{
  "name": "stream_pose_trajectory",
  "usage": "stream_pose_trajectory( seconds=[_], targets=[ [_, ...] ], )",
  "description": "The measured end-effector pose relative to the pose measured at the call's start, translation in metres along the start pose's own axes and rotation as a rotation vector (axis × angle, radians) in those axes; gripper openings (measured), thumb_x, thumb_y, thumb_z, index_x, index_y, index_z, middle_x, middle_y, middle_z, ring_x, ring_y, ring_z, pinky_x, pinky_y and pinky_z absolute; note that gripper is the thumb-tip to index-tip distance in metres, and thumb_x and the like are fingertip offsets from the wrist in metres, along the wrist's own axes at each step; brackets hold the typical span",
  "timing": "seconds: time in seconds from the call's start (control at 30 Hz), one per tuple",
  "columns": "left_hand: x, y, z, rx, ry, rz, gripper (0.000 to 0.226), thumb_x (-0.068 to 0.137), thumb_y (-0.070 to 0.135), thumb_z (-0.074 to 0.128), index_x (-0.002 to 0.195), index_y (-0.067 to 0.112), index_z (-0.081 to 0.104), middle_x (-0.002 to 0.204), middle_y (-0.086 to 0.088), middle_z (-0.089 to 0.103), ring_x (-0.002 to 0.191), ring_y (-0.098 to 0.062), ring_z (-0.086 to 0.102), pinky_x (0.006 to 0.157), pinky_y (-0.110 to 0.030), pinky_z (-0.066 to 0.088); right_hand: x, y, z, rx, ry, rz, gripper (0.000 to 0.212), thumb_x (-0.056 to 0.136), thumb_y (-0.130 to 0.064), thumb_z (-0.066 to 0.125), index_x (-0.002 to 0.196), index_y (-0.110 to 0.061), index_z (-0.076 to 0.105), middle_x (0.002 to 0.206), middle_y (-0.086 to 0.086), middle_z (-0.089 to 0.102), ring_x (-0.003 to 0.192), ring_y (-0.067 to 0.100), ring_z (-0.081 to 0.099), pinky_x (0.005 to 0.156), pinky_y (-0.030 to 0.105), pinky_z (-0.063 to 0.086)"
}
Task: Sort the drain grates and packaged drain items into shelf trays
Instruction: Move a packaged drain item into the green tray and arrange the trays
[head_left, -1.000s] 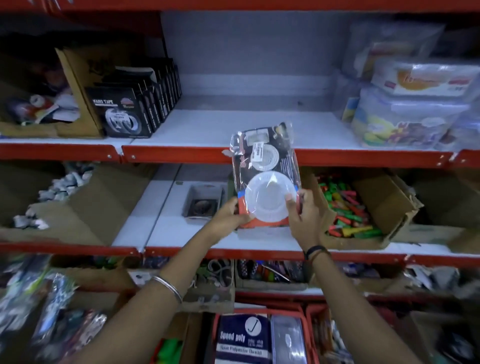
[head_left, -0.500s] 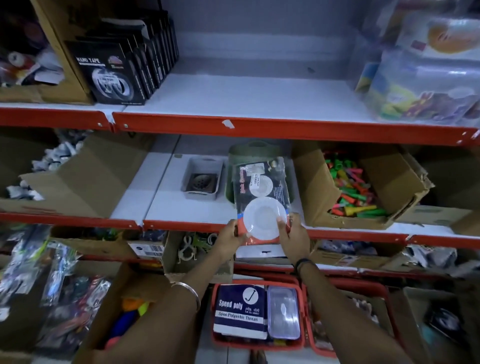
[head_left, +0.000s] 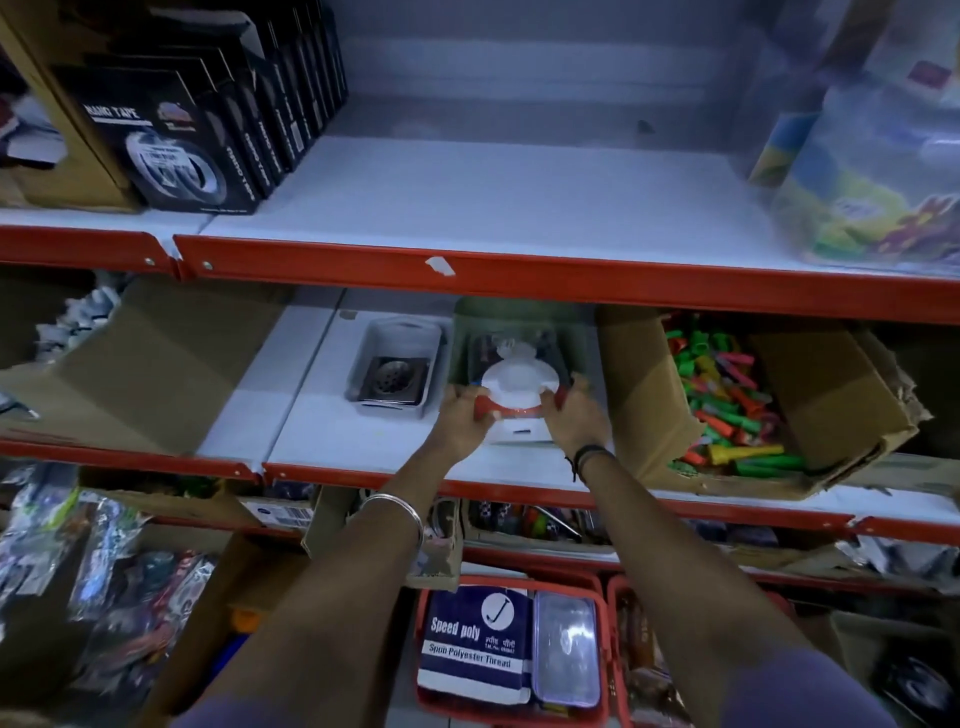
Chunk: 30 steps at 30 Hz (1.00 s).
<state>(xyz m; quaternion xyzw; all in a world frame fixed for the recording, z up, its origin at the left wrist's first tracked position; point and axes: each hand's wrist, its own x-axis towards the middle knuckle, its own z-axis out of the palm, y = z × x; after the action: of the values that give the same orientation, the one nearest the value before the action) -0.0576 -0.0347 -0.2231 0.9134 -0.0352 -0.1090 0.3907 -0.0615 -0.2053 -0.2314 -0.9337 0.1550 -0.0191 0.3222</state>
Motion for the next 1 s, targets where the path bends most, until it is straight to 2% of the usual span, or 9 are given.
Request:
stream_pose_trajectory(
  seconds=[0.07,0.13,0.23,0.33,0.53,0.67,0.8,0.9,1.0],
  targets=[
    [0.003,-0.008,0.002,0.124,-0.044,0.002,0.040,0.092,0.029,0.058,0.129,0.013,0.056,0.137,-0.015,0.040,0.131,-0.029,0.038,0.111,-0.030,0.033,-0.006,0.005,0.002,-0.063,0.003,0.020,0.056,0.094,-0.045,0.044,0.132,-0.005,0.039,0.123,0.023,0.055,0.102,0.040,0.058,0.076,0.038,0.047],
    [0.003,-0.012,0.001,0.158,-0.034,0.002,0.039,0.092,0.035,0.056,0.129,0.020,0.056,0.137,-0.011,0.041,0.131,-0.029,0.037,0.113,-0.037,0.033,-0.011,0.007,0.002,-0.165,0.068,0.046,0.059,0.092,-0.051,0.044,0.130,-0.006,0.043,0.128,0.023,0.048,0.112,0.040,0.051,0.091,0.043,0.042],
    [-0.003,-0.016,-0.009,0.167,0.035,0.030,0.040,0.093,0.039,0.053,0.129,0.021,0.054,0.138,-0.008,0.040,0.129,-0.029,0.035,0.110,-0.039,0.030,-0.016,-0.002,0.001,-0.252,0.238,0.035,0.068,0.087,-0.058,0.044,0.128,-0.003,0.046,0.125,0.023,0.047,0.114,0.041,0.045,0.093,0.047,0.035],
    [-0.007,-0.032,-0.033,0.191,0.068,-0.001,0.043,0.093,0.040,0.052,0.130,0.017,0.052,0.137,-0.010,0.040,0.129,-0.032,0.035,0.108,-0.044,0.033,-0.016,-0.029,0.008,-0.212,0.288,-0.100,0.070,0.084,-0.060,0.039,0.120,-0.002,0.051,0.118,0.023,0.052,0.109,0.041,0.049,0.089,0.048,0.037],
    [0.007,-0.087,-0.099,0.425,0.079,-0.034,0.048,0.093,0.027,0.052,0.136,0.010,0.042,0.140,-0.014,0.042,0.130,-0.033,0.036,0.106,-0.048,0.035,-0.012,-0.100,0.043,-0.133,-0.016,-0.371,0.058,0.091,-0.048,0.050,0.130,-0.005,0.045,0.127,0.018,0.053,0.118,0.035,0.048,0.096,0.046,0.034],
    [0.042,-0.117,-0.132,0.545,-0.002,0.002,0.047,0.090,0.026,0.054,0.131,0.006,0.044,0.134,-0.014,0.045,0.125,-0.033,0.042,0.100,-0.047,0.039,0.010,-0.132,0.085,-0.222,-0.293,-0.371,0.068,0.089,-0.042,0.057,0.143,-0.010,0.032,0.141,0.017,0.045,0.128,0.036,0.044,0.106,0.049,0.033],
    [0.090,-0.137,-0.142,0.601,-0.086,0.119,0.057,0.083,0.029,0.063,0.133,0.011,0.045,0.136,-0.011,0.049,0.126,-0.031,0.047,0.103,-0.040,0.041,0.043,-0.150,0.119,-0.291,-0.394,-0.412,0.075,0.084,-0.034,0.064,0.146,-0.014,0.026,0.149,0.013,0.037,0.136,0.033,0.036,0.113,0.044,0.027],
    [0.124,-0.146,-0.140,0.735,-0.240,0.166,0.083,0.073,0.044,0.071,0.143,0.018,0.033,0.152,-0.006,0.036,0.143,-0.023,0.029,0.120,-0.040,0.016,0.068,-0.158,0.133,-0.451,-0.491,-0.459,0.089,0.077,-0.040,0.070,0.147,-0.012,0.023,0.153,0.012,0.030,0.142,0.028,0.028,0.120,0.039,0.012],
    [0.144,-0.157,-0.134,0.997,-0.370,0.220,0.105,0.069,0.055,0.071,0.151,0.019,0.015,0.161,-0.004,0.014,0.150,-0.020,0.001,0.120,-0.044,-0.008,0.085,-0.159,0.149,-0.694,-0.526,-0.522,0.099,0.068,-0.046,0.076,0.145,-0.010,0.026,0.152,0.012,0.031,0.142,0.027,0.025,0.121,0.040,0.007]
  ],
)
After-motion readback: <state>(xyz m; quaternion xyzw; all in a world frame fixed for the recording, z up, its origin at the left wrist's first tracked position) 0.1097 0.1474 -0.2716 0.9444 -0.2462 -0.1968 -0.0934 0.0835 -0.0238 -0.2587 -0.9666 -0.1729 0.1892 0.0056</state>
